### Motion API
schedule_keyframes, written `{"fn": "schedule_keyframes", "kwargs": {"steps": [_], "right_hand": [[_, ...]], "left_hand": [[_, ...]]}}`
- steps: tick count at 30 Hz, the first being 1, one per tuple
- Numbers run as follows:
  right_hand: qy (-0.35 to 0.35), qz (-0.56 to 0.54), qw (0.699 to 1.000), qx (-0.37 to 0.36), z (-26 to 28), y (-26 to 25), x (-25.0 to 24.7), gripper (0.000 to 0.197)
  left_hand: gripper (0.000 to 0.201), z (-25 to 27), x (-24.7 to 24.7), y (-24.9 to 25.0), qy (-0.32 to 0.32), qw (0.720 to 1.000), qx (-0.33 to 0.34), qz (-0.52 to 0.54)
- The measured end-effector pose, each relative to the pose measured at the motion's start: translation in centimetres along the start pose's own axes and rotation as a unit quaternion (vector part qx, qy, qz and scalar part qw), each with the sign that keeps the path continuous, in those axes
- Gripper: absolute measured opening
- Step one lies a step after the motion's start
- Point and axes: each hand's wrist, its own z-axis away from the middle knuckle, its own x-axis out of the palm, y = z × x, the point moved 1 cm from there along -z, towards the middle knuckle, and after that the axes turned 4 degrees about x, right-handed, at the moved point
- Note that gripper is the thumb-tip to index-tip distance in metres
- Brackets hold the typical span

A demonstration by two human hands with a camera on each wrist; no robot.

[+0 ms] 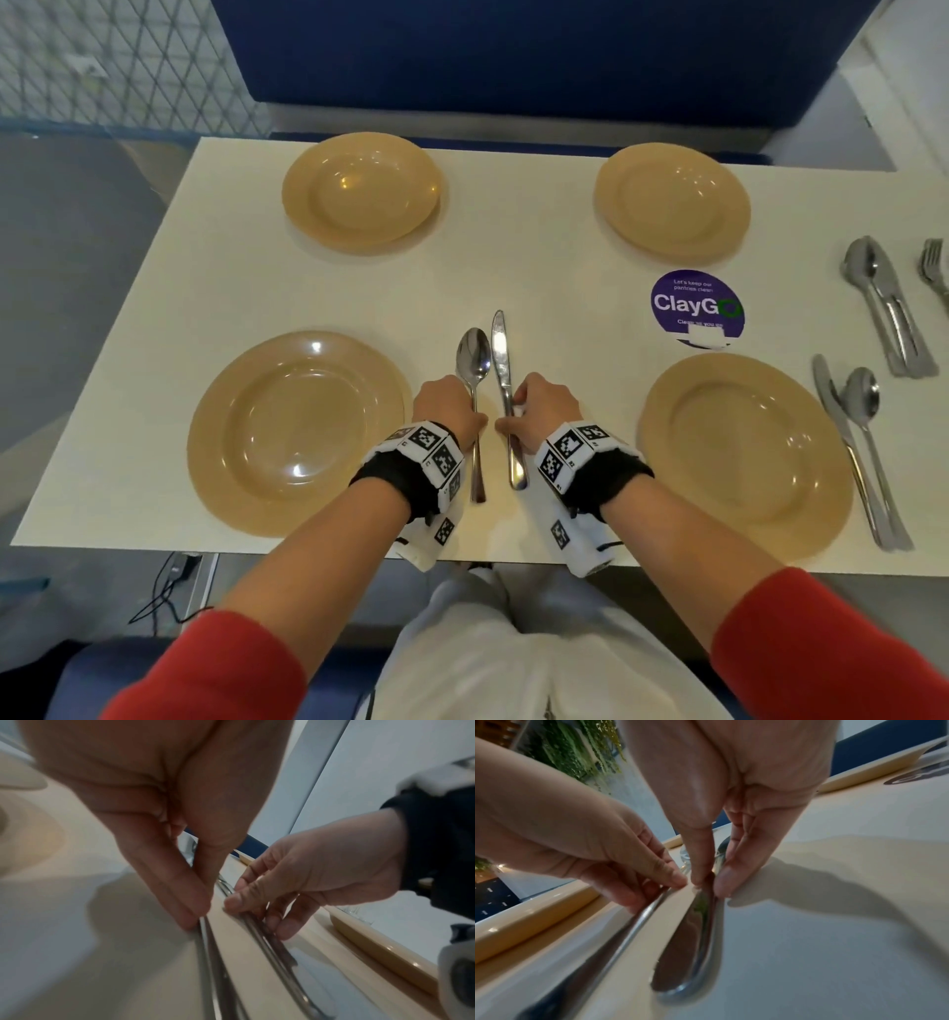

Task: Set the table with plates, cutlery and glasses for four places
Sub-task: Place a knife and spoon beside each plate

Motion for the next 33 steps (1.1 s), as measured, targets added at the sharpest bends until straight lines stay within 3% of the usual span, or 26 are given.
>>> {"fn": "schedule_keyframes", "kwargs": {"steps": [4,8,15,21,33], "right_hand": [[-0.008,-0.022,1.000,-0.011,0.2,-0.3,0.5,0.045],[0.012,-0.054,0.998,-0.014,0.2,-0.6,0.9,0.033],[-0.008,-0.138,0.990,-0.011,1.2,-1.1,3.1,0.029],[-0.004,-0.144,0.989,-0.019,1.8,-1.3,4.5,0.034],[0.004,-0.105,0.994,-0.021,2.1,-2.1,4.3,0.045]], "left_hand": [[0.027,0.5,-0.1,-0.4,0.017,1.000,-0.010,0.017],[0.030,0.9,0.1,-0.9,0.024,0.999,-0.006,0.045],[0.030,1.6,0.1,-1.9,0.042,0.999,0.009,0.003],[0.034,2.1,-0.3,-2.2,0.050,0.996,0.022,-0.075],[0.036,3.1,-1.2,-2.3,0.036,0.991,0.034,-0.123]]}}
